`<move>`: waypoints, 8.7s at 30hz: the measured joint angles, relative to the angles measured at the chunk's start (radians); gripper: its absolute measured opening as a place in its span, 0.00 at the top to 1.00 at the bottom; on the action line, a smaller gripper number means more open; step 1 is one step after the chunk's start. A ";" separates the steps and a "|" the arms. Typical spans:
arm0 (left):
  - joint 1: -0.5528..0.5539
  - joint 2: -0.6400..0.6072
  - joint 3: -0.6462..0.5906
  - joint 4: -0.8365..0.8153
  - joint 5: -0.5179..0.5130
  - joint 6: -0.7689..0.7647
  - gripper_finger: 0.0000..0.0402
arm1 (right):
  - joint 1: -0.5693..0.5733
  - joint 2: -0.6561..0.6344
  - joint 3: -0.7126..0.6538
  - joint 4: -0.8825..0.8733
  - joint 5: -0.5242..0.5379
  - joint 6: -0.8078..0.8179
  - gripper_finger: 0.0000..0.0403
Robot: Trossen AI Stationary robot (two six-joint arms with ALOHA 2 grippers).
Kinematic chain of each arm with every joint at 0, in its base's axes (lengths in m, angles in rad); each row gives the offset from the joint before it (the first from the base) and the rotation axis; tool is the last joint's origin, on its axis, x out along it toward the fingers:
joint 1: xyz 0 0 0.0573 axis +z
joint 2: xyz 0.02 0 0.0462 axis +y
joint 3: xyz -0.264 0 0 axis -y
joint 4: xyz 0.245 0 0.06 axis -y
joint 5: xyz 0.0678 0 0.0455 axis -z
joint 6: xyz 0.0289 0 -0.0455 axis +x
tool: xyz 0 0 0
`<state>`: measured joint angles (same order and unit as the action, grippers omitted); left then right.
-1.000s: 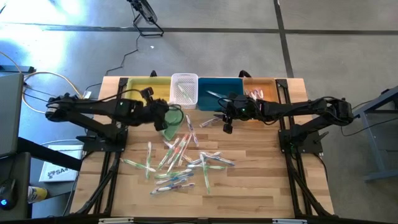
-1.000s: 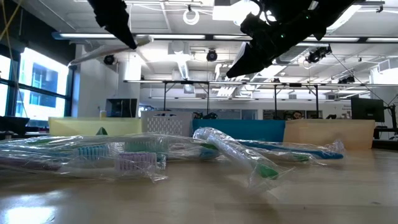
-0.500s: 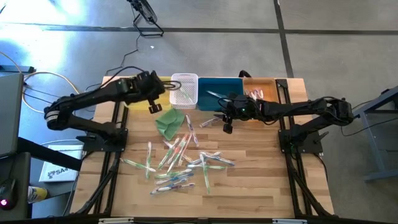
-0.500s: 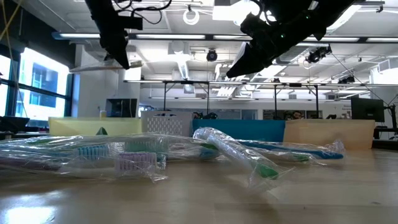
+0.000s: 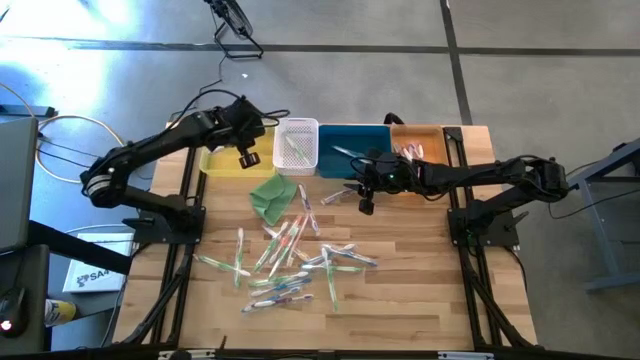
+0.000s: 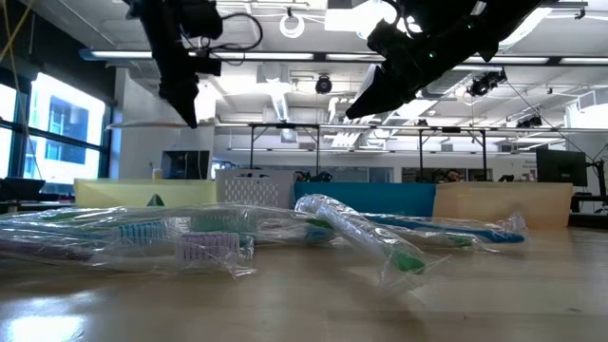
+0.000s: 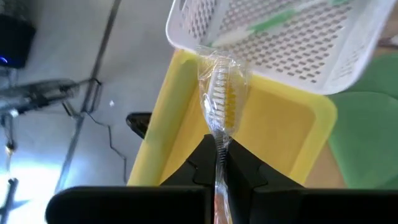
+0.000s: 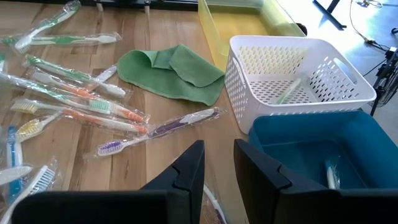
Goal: Pick & Place Toothbrushes
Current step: Put the orange toothbrush into the yellow bin, then put the green toothbrush into the white bin
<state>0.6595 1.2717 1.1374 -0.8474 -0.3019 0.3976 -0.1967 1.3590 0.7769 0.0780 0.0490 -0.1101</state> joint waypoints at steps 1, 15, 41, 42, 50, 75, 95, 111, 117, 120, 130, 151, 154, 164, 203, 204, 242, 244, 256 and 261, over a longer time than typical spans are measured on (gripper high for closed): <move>0.014 0.013 0.000 0.000 0.007 0.000 0.98 | 0.000 0.000 0.000 0.000 0.000 0.000 0.80; 0.195 0.069 -0.191 0.279 0.187 0.076 0.97 | 0.000 0.000 0.000 0.000 0.000 0.000 0.80; 0.296 0.268 -0.299 0.499 0.293 0.065 0.97 | 0.000 0.000 0.000 0.001 0.000 -0.001 0.80; 0.296 0.272 -0.299 0.501 0.292 0.065 0.97 | 0.000 0.000 0.000 0.001 0.000 -0.001 0.80; 0.296 0.272 -0.299 0.507 0.289 0.021 0.96 | 0.000 0.000 0.000 0.001 0.000 -0.001 0.80; 0.296 0.255 -0.228 0.480 0.413 0.023 0.59 | 0.000 0.000 0.000 0.001 0.000 -0.001 0.80; -0.047 -0.085 -0.232 0.352 0.322 0.011 0.59 | 0.000 0.000 0.000 0.001 0.000 -0.001 0.80; -0.413 -0.136 -0.232 0.274 0.212 -0.170 0.59 | 0.000 0.000 0.000 0.001 0.000 0.000 0.80; -0.518 -0.136 -0.232 0.183 0.210 -0.166 0.59 | 0.000 0.000 0.000 0.001 0.000 0.000 0.80; -0.568 -0.135 -0.232 0.143 0.210 -0.167 0.59 | 0.000 0.000 0.000 0.001 0.000 0.000 0.80; -0.706 -0.135 -0.232 0.133 0.210 -0.167 0.59 | 0.000 0.000 0.000 0.001 -0.004 0.005 0.80; -0.804 -0.135 -0.232 0.131 0.173 0.051 0.59 | 0.000 0.000 0.000 0.054 -0.002 0.144 0.80; -0.821 -0.135 -0.232 0.120 0.180 0.051 0.59 | 0.000 0.000 0.000 0.078 -0.002 0.143 0.80; -0.966 -0.135 -0.232 0.121 0.179 0.042 0.59 | 0.000 0.000 0.000 0.085 0.000 0.142 0.80; -1.013 -0.135 -0.232 0.202 0.215 0.111 0.59 | 0.000 0.001 0.000 0.084 0.000 0.140 0.80; -1.013 -0.135 -0.232 0.193 0.219 0.110 0.59 | 0.000 0.001 0.000 0.084 0.000 0.140 0.80; -1.295 0.071 -0.232 0.000 0.293 -0.419 0.59 | 0.000 0.001 0.000 0.068 0.000 0.140 0.80; -1.294 0.086 -0.232 0.000 0.291 -0.461 0.59 | 0.000 0.001 0.000 0.063 0.000 0.140 0.80; -1.295 0.178 -0.232 0.036 0.314 -0.521 0.59 | 0.000 0.001 0.000 0.060 0.000 0.140 0.80; -1.294 0.212 -0.232 0.036 0.312 -0.562 0.59 | 0.000 0.001 0.000 0.060 -0.001 0.143 0.80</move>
<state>-0.6346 1.4836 0.9058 -0.8112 0.0104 -0.1642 -0.1963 1.3598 0.7769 0.1375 0.0484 0.0334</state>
